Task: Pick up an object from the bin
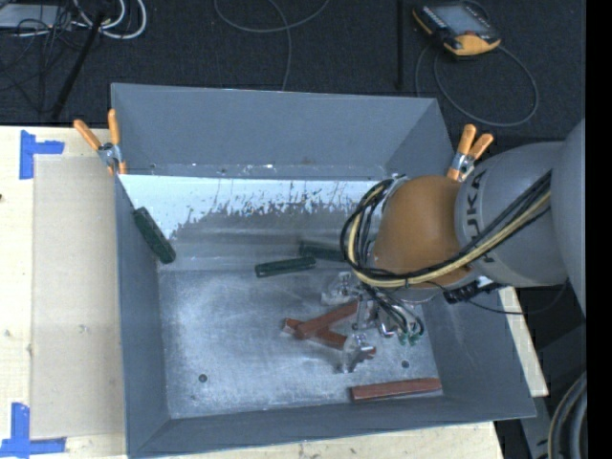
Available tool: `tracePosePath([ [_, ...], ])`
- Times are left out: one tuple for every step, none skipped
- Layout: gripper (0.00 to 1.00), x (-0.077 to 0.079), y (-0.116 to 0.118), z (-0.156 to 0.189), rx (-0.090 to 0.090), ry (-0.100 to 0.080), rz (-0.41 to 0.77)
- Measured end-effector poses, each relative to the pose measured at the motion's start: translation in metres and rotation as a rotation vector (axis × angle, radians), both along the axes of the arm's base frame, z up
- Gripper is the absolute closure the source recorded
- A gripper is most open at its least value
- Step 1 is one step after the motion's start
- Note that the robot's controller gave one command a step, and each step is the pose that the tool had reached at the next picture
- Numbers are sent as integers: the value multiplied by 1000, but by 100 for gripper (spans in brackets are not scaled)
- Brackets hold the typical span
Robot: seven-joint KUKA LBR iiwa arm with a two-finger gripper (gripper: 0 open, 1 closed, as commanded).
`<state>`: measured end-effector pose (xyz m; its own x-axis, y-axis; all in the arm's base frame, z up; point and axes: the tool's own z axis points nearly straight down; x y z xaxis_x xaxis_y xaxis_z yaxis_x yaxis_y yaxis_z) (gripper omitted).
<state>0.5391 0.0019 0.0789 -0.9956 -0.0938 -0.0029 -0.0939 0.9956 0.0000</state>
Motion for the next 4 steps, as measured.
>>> tracePosePath([
  [100, -10, -5, -5, 4, -11, -242],
  [100, -10, -5, -5, 4, -11, -241],
  [100, -11, -5, -2, 3, -6, -240],
  [100, -14, -5, 11, 0, 10, -240],
])
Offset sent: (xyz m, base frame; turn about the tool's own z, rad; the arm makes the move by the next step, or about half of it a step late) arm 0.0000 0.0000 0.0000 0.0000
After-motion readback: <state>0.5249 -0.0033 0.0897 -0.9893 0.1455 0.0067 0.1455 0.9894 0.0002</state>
